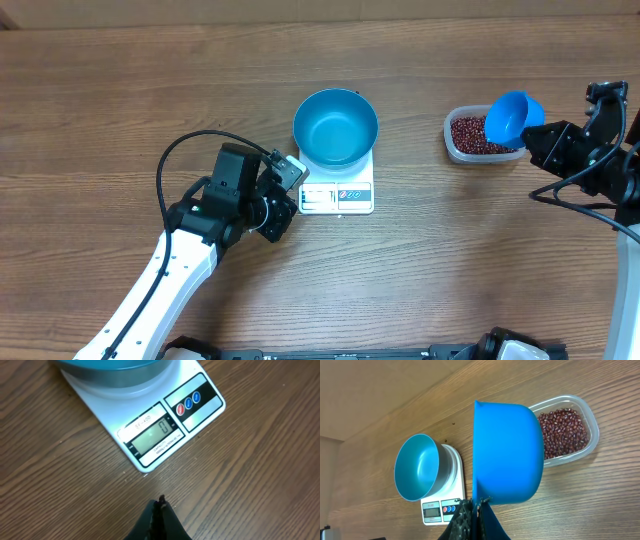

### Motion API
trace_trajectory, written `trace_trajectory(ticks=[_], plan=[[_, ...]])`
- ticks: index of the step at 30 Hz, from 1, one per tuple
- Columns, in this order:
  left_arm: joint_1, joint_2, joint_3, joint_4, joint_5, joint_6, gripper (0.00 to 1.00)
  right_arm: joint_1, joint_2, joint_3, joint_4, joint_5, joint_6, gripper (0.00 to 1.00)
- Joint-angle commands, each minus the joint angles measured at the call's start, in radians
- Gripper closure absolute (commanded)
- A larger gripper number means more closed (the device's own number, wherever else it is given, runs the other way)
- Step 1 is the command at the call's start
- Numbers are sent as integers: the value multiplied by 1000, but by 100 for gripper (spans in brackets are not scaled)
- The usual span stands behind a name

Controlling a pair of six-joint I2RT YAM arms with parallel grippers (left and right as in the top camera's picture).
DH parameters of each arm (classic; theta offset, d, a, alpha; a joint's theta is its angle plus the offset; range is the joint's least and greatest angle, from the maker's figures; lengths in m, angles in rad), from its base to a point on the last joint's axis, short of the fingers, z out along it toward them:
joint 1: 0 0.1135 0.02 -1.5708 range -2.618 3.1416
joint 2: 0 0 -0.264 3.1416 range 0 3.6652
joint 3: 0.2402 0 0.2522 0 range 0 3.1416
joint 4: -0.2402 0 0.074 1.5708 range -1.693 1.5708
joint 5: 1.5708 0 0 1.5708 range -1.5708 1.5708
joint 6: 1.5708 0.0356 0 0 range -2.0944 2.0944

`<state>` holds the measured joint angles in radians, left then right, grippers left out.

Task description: Scoop item into bowl and weigh 150g on scale

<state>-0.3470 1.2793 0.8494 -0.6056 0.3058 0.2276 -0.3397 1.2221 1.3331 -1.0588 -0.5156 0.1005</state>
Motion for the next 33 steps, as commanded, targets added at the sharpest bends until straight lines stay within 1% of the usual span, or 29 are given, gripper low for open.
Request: trace_trajectory(ticks=[1, 3, 7, 11, 15, 17, 26, 27, 28, 29, 31, 32, 33], plan=[[-3, 2, -12, 3, -29, -22, 96, -3, -2, -1, 6, 7, -1, 96], [-3, 3, -12, 11, -55, -22, 96, -3, -2, -1, 6, 7, -1, 96], [-3, 27, -12, 16, -152, -21, 96, -3, -2, -1, 10, 7, -1, 96], [-5, 77, -12, 21, -132, 0, 96, -3, -2, -1, 13, 7, -1, 96], [-6, 117, -12, 20, -35, 94, 96, -3, -2, -1, 13, 7, -1, 96], [-6, 124, -12, 23, -17, 124, 96, -3, -2, -1, 13, 7, -1, 96], [-6, 123, -12, 39, -18, 124, 95, -3, -2, -1, 14, 7, -1, 96], [-6, 123, -12, 39, -18, 124, 89, -3, -2, -1, 14, 7, -1, 96], [-6, 123, -12, 39, -18, 124, 77, -3, -2, -1, 13, 7, -1, 96], [-6, 123, -12, 38, -19, 124, 69, -3, -2, -1, 13, 7, -1, 96], [-6, 123, -12, 38, -21, 124, 59, -3, -2, -1, 13, 7, -1, 96], [-6, 123, -12, 38, -21, 124, 51, -3, -2, -1, 13, 7, -1, 96], [-6, 123, -12, 38, -21, 124, 36, -3, -2, -1, 13, 7, -1, 96]])
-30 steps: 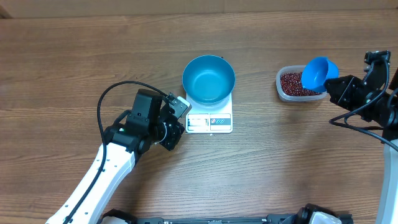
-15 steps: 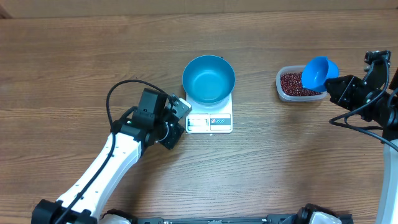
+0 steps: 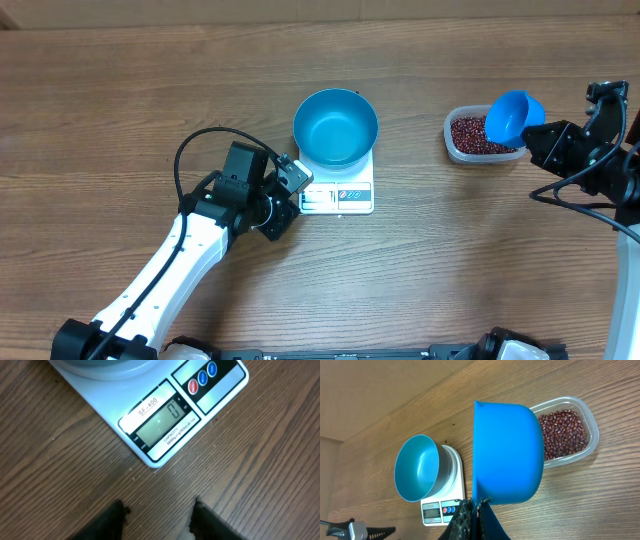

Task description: Scoop item into bowl and weigh 150g on scale

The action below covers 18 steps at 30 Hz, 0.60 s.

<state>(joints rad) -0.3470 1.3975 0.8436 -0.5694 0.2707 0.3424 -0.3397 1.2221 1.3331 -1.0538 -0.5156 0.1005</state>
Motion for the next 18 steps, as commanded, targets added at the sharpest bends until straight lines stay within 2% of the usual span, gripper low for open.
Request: trace_trajectory(ticks=[1, 2, 18], plan=[[-6, 5, -6, 2, 14, 10, 23, -3, -2, -1, 8, 7, -1, 96], [-6, 5, -6, 2, 14, 10, 1, -3, -2, -1, 8, 7, -1, 96], [-6, 5, -6, 25, 11, 9, 1, -3, -2, -1, 16, 7, -1, 96]])
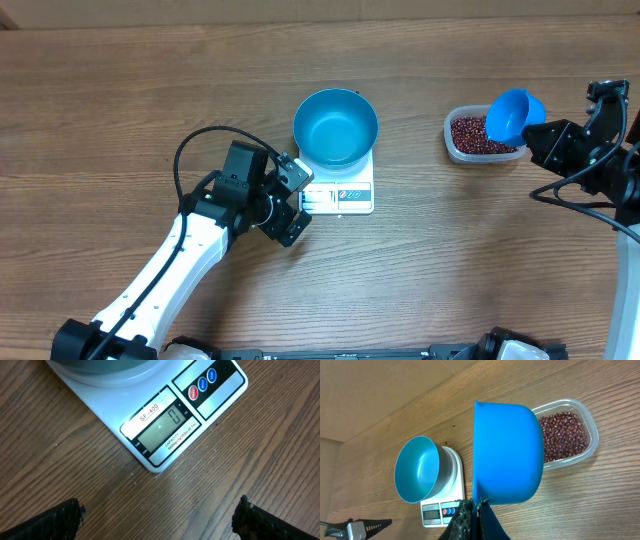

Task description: Scoop item into bowl and weigh 150g on scale

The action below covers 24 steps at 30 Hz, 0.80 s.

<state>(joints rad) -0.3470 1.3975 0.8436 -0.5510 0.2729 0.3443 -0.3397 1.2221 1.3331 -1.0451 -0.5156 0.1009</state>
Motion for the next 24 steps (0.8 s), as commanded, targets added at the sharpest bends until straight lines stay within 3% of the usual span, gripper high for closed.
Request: trace_trajectory(ticks=[1, 24], plan=[[-6, 5, -6, 7, 8, 8, 1, -3, -2, -1, 8, 7, -2, 96], [-6, 5, -6, 13, 8, 8, 0, -3, 2, -1, 1, 9, -2, 96]])
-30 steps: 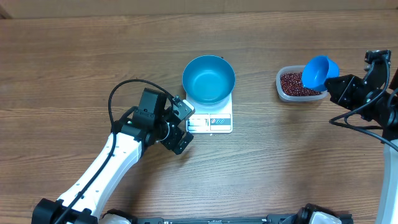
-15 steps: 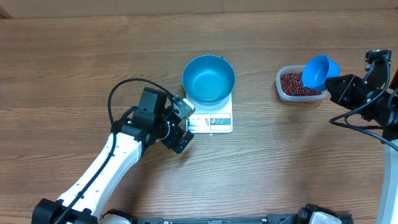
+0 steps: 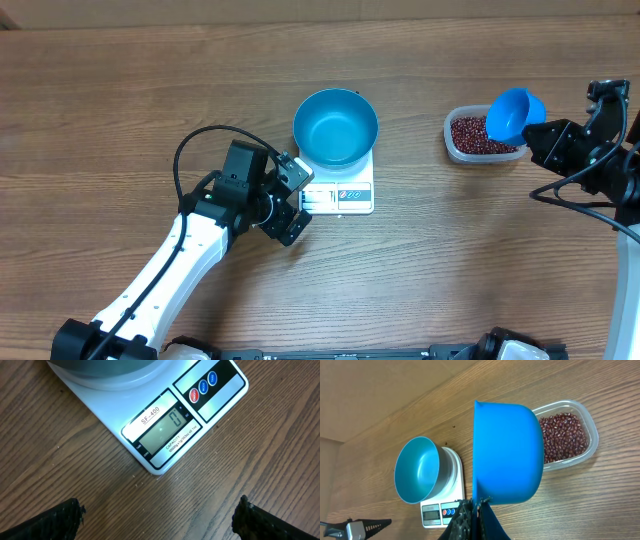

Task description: Scoop item into bowl and weigh 150g on scale

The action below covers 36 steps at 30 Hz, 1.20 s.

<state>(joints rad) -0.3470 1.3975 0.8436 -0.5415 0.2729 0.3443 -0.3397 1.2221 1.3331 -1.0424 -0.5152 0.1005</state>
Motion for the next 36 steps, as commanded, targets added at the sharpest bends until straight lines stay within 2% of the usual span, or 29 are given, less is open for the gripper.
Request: trace_trajectory(ticks=[1, 6, 14, 19, 27, 36], plan=[[-6, 5, -6, 3, 8, 8, 0, -3, 6, 0, -8, 15, -1, 96], [-6, 5, -6, 3, 8, 8, 0, -3, 55, 31, -45, 81, -10, 96], [-6, 5, -6, 3, 8, 8, 0, -3, 269, 360, -266, 235, -77, 96], [-6, 5, -6, 3, 8, 8, 0, -2, 388, 507, -335, 249, -114, 96], [-6, 5, -6, 3, 8, 8, 0, 14, 489, 521, -338, 256, -219, 96], [-6, 5, -6, 3, 8, 8, 0, 106, 570, 520, -325, 427, -240, 96]])
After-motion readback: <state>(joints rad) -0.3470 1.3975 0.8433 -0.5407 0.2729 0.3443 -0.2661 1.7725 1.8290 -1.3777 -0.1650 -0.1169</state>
